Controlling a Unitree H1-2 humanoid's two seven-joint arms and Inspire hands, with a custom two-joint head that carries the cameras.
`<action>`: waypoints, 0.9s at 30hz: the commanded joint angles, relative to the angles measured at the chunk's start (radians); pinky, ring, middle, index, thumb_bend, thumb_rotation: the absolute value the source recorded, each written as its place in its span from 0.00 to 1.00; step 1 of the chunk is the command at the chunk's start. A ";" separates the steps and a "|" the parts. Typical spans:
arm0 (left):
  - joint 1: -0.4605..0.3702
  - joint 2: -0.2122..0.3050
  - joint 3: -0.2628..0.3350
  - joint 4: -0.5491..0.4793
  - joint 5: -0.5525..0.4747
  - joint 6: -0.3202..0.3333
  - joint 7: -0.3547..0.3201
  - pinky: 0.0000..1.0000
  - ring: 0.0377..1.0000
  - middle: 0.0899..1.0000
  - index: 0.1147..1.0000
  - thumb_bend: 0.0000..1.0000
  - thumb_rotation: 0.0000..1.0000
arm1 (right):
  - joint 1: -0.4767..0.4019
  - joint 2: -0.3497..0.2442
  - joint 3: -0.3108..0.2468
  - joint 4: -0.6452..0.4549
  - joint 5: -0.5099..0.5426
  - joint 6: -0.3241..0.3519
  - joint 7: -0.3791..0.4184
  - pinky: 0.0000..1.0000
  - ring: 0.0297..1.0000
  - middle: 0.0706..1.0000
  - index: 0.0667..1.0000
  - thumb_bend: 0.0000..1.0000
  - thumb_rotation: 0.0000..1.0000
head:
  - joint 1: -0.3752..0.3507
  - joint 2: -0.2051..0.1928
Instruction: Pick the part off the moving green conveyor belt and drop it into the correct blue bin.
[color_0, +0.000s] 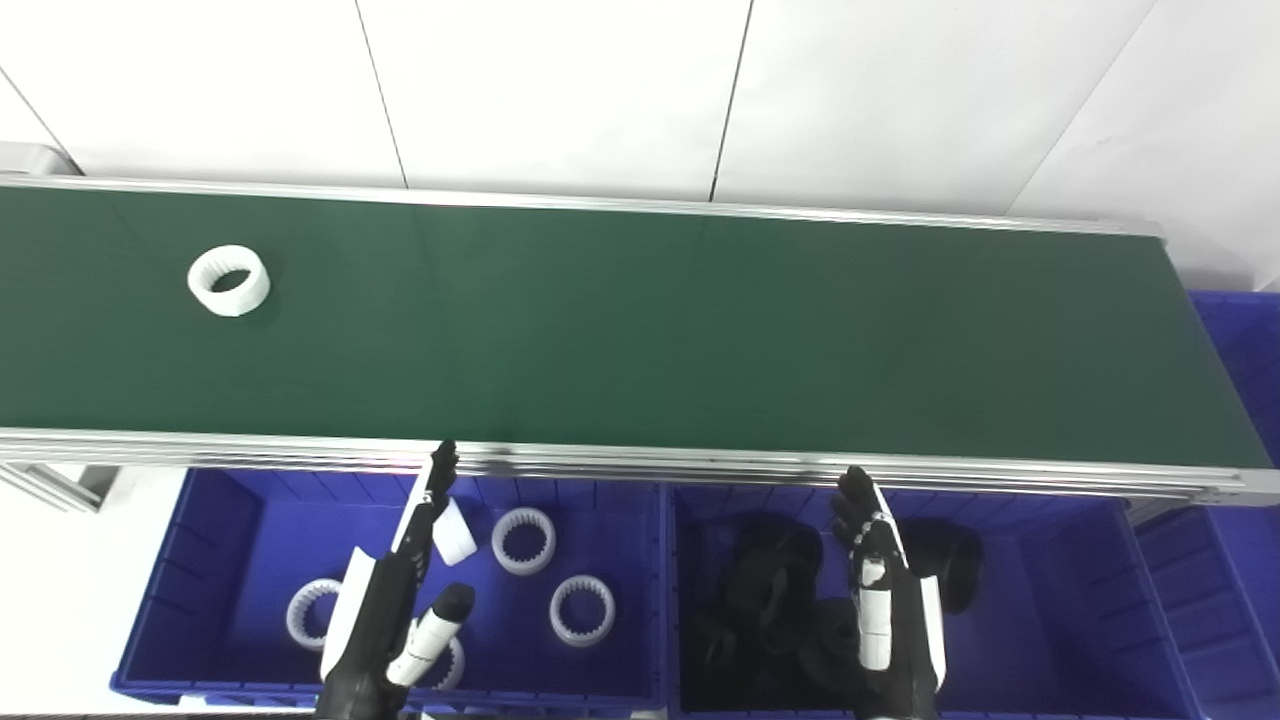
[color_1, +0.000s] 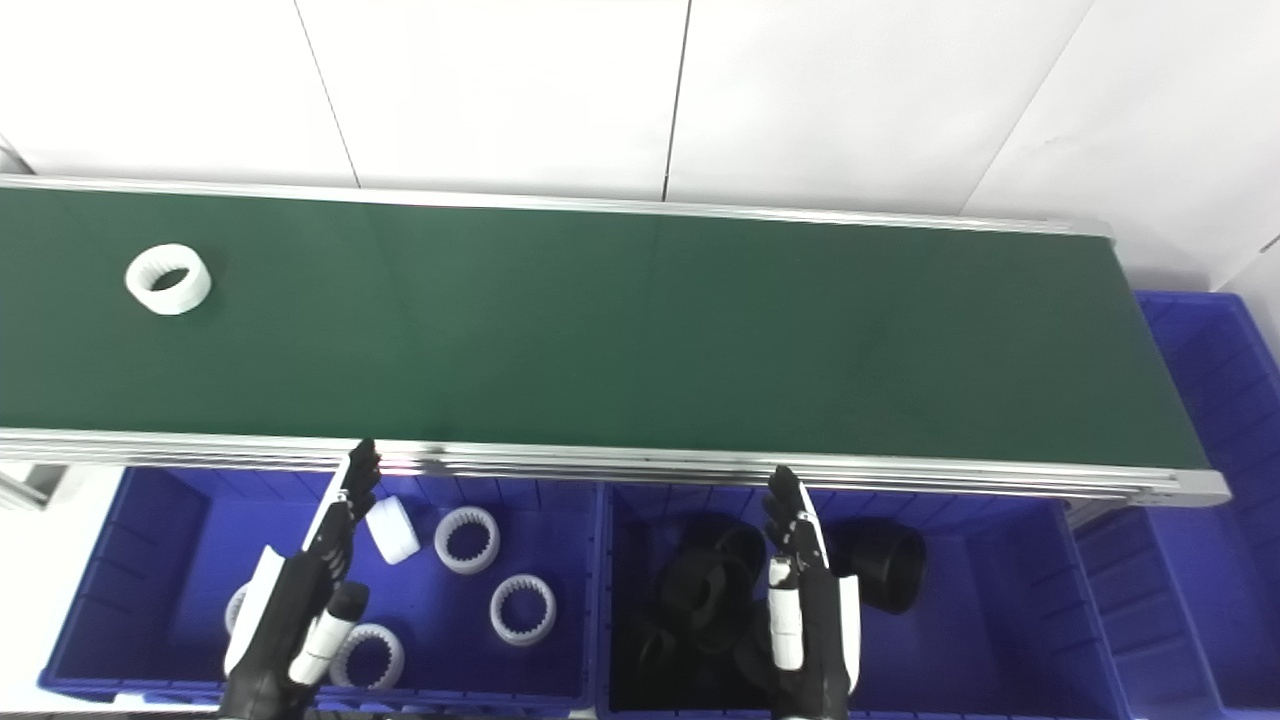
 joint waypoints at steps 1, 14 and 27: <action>0.002 -0.006 -0.004 0.006 -0.013 -0.078 0.014 0.95 0.99 1.00 1.00 0.83 1.00 | 0.015 -0.001 -0.017 -0.003 0.024 -0.034 0.033 0.92 0.93 0.93 0.92 0.87 0.97 | 0.001 0.000; -0.014 -0.083 -0.021 0.148 0.002 -0.162 0.052 1.00 1.00 1.00 1.00 0.97 0.94 | -0.037 0.054 -0.240 0.109 0.114 -0.035 0.292 0.98 0.96 0.96 0.95 0.87 1.00 | 0.111 -0.177; -0.079 -0.067 -0.097 0.263 0.013 -0.210 0.159 1.00 1.00 1.00 1.00 0.95 0.96 | -0.111 0.092 -0.414 0.200 0.128 -0.035 0.462 0.99 0.97 0.97 0.96 0.89 1.00 | 0.158 -0.257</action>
